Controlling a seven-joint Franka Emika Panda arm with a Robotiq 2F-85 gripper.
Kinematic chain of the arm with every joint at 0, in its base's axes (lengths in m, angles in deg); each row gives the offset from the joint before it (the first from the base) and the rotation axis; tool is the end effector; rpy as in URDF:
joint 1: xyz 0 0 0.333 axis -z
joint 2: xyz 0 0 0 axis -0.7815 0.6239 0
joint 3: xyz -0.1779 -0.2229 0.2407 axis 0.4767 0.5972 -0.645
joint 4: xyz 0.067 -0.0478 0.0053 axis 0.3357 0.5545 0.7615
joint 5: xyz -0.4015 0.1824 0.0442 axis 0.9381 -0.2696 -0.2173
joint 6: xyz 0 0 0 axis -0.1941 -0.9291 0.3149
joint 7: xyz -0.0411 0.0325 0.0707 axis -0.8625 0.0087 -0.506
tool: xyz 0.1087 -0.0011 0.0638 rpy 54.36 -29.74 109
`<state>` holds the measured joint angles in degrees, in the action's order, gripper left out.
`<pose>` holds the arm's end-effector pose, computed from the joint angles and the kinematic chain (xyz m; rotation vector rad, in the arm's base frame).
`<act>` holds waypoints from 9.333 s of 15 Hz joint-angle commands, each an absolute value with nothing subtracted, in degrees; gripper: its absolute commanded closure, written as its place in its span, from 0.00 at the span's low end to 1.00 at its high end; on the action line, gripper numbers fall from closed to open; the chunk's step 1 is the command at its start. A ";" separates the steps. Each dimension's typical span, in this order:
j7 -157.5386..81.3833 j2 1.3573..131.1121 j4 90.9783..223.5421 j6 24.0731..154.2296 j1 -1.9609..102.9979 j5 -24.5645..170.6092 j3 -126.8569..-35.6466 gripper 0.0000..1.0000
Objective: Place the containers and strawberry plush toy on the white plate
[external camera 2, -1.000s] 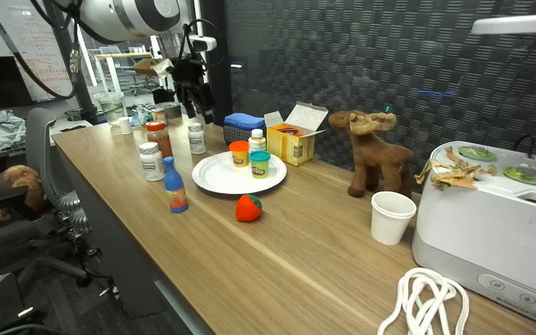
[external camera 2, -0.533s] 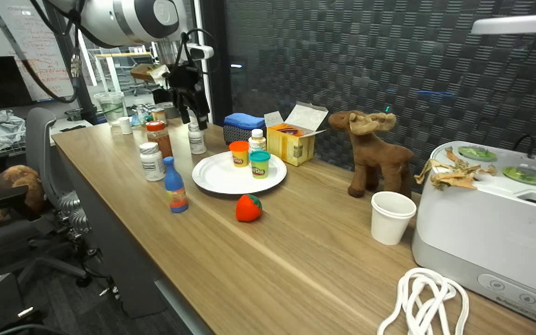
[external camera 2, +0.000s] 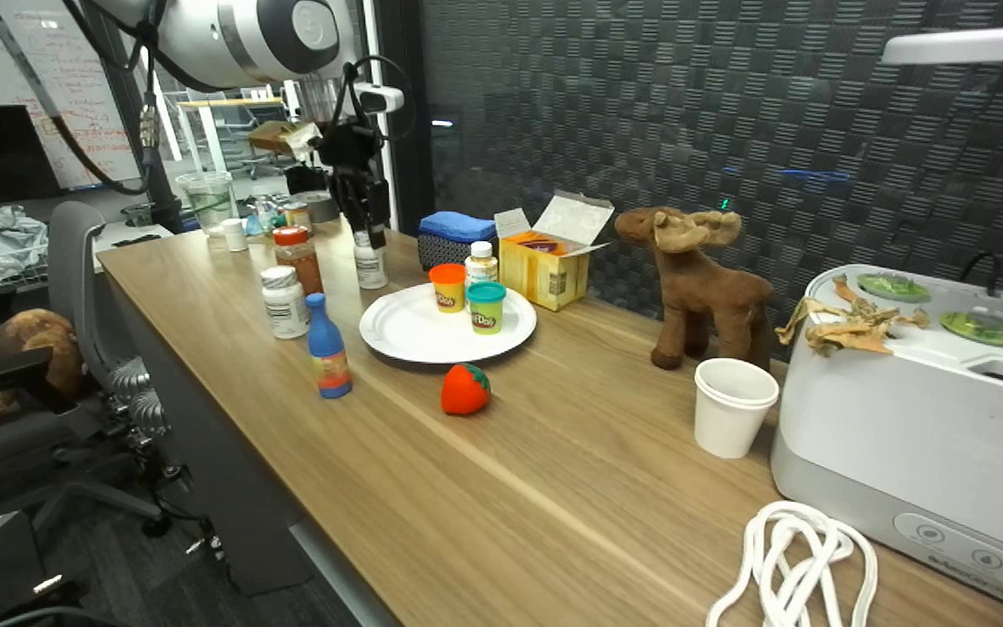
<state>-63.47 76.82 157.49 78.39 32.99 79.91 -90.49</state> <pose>0.7025 0.2880 0.3662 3.0770 -0.0479 0.1754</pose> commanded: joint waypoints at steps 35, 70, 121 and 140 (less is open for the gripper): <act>-61.41 63.10 178.48 88.49 42.69 78.70 -87.37 0.81; -64.35 50.43 183.34 78.78 36.91 79.17 -95.27 0.00; -54.99 42.45 195.62 88.53 45.13 72.53 -92.42 0.80; -58.35 54.08 188.40 93.07 50.03 82.67 -86.97 0.80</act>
